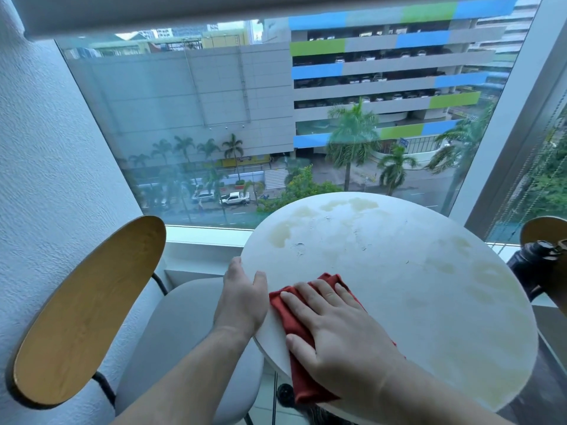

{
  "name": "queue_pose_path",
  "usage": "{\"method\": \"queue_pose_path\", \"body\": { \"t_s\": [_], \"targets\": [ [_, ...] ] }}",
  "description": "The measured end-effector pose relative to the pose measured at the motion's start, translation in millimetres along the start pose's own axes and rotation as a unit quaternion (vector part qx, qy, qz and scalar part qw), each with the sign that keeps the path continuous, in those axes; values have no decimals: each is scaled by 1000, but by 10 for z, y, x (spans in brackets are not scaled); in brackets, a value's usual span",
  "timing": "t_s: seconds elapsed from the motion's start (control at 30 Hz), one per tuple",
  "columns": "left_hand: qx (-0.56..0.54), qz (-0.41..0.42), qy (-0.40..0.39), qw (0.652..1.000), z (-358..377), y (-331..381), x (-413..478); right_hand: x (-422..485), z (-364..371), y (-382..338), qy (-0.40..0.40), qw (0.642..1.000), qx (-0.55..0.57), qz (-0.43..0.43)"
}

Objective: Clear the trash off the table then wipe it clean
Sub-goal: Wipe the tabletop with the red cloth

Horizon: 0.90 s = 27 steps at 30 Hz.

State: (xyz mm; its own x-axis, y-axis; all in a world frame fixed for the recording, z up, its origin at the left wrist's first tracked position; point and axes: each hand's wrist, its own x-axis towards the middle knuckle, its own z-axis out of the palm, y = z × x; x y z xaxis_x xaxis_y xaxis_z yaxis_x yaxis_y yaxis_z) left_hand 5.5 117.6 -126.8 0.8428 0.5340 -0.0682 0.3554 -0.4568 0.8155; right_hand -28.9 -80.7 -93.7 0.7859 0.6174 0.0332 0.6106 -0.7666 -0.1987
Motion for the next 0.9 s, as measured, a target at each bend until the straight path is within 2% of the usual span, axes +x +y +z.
{"method": "queue_pose_path", "body": {
  "t_s": [0.1,0.27,0.53,0.63,0.9],
  "targets": [
    [-30,-52,10,998,-23,131,110,29,-44,55,-16,1000,-4,12],
    [0,-73,5,997,-24,187,181,-133,-82,239,-19,999,-21,44],
    [78,-27,15,996,29,159,168,-493,70,230,-22,998,-55,-13],
    [91,-25,14,995,29,154,175,-407,114,134,-8,998,-49,-37],
    [70,-17,13,997,29,121,215,75,53,44,0,1000,9,-26]
  ]
}}
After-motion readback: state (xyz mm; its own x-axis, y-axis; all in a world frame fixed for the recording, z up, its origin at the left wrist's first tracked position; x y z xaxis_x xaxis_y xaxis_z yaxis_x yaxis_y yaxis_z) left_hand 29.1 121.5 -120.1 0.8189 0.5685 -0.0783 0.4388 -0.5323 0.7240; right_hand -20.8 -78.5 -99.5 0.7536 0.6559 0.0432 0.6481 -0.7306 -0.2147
